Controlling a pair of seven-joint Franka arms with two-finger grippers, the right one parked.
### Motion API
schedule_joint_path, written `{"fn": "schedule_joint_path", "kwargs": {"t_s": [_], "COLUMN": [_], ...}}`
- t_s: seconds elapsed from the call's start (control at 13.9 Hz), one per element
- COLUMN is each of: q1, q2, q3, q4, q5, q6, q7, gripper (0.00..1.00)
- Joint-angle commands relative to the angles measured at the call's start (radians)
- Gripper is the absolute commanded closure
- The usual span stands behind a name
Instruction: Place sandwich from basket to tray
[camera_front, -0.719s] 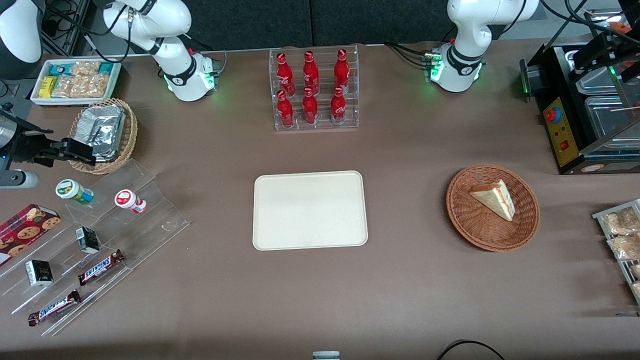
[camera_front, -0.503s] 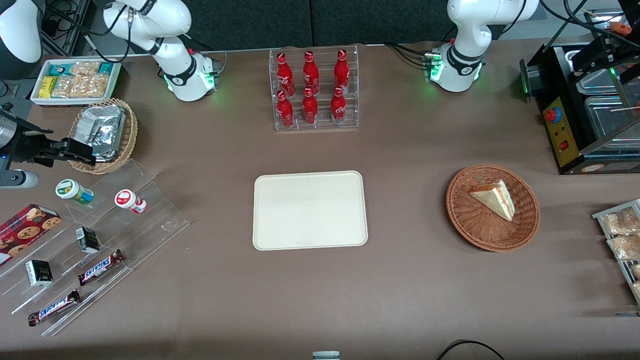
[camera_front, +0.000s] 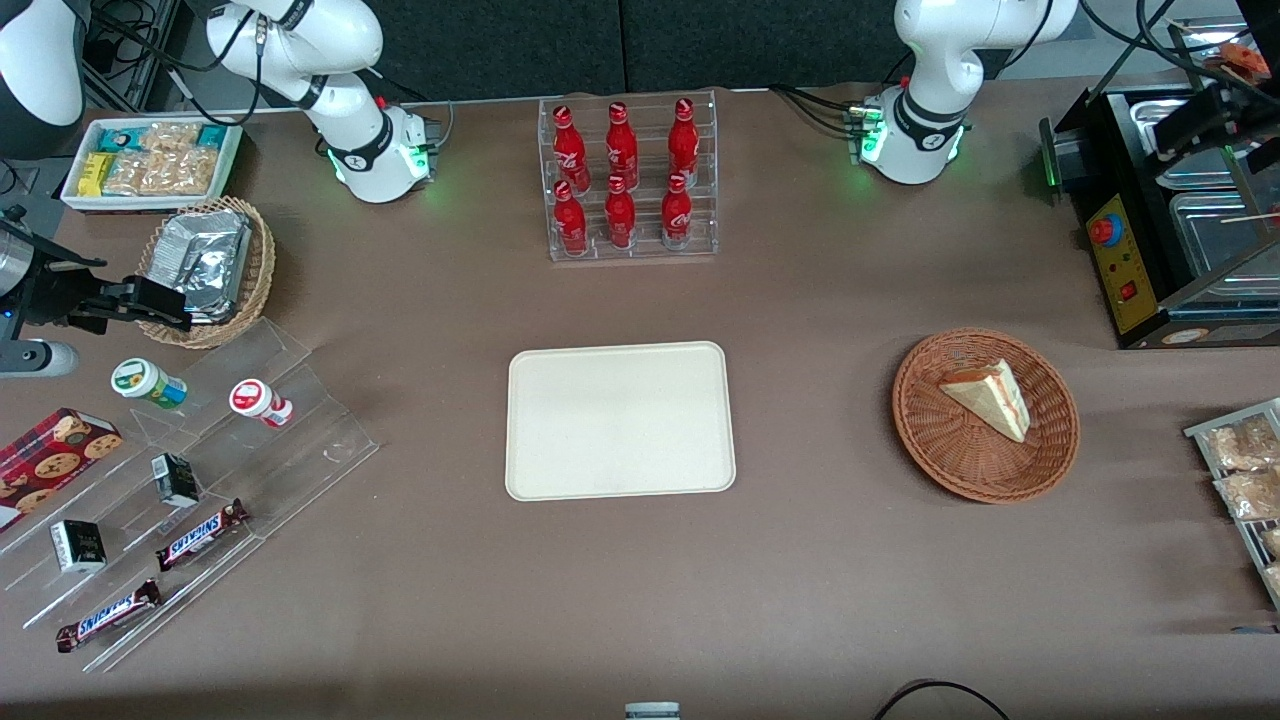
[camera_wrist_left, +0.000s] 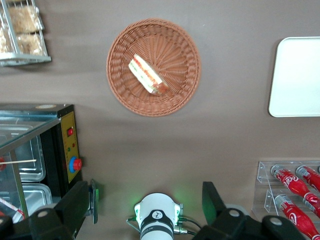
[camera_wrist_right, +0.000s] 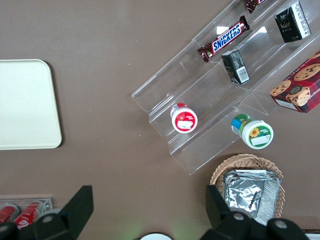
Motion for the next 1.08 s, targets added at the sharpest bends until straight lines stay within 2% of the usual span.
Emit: {"fn": "schedule_joint_path", "kwargs": {"t_s": [0.0,0.5,1.01], "q1": [0.000,0.031,0.049], "q2": [0.026,-0.006,-0.009], "q3": [0.019,0.030,0.045], "q4": [-0.055,-0.345,-0.629], "q5": [0.011,0.020,0.019], "q6": [0.066,0.392,0.713], "q7": [-0.043,-0.202,-0.463], "gripper": [0.00,0.00,0.00]}}
